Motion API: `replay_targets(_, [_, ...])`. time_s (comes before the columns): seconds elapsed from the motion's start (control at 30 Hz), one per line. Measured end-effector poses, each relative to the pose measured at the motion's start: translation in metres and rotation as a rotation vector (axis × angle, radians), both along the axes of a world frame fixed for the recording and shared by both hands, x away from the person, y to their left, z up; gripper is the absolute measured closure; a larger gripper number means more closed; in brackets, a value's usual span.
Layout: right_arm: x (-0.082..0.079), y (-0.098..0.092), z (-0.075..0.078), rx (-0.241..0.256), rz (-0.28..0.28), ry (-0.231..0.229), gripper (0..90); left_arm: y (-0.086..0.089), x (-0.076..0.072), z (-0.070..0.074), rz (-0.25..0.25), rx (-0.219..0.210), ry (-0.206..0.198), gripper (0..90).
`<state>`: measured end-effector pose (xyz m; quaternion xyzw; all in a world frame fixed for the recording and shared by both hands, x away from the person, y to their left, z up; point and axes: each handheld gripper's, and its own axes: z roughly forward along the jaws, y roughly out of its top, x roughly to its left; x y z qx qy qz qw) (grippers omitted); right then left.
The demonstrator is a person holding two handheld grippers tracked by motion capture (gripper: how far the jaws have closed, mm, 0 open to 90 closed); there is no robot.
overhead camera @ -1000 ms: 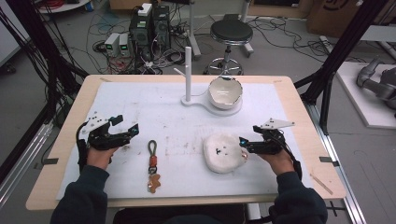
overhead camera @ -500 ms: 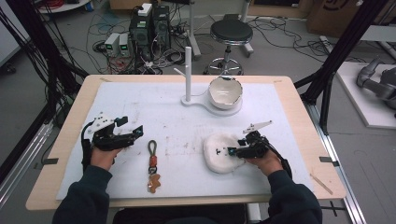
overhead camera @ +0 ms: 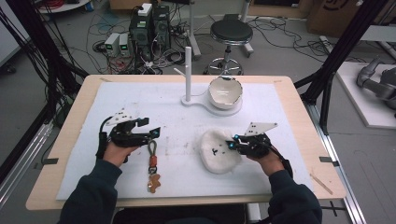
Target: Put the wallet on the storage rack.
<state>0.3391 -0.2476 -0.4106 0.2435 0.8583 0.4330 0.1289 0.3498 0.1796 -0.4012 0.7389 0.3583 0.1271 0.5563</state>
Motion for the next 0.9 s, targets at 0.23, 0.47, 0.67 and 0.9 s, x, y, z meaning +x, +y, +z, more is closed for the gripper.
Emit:
replay_targets(0.23, [-0.001,0.011,0.008,0.031,0.069,-0.051,81.8,-0.050,0.017,0.003,-0.172,0.013,0.044,30.2])
replay_targets(0.47, [0.002,0.018,0.014,0.031,0.141,-0.042,81.7,-0.097,0.026,0.001,-0.327,0.053,0.069,34.6])
replay_targets(0.67, [0.004,0.023,0.014,0.032,0.150,-0.026,81.5,-0.115,0.027,-0.008,-0.411,0.114,0.092,57.6])
replay_targets(0.9, [0.011,0.018,0.011,0.038,-0.038,-0.001,47.5,-0.104,0.025,0.004,-0.325,0.098,0.012,80.8])
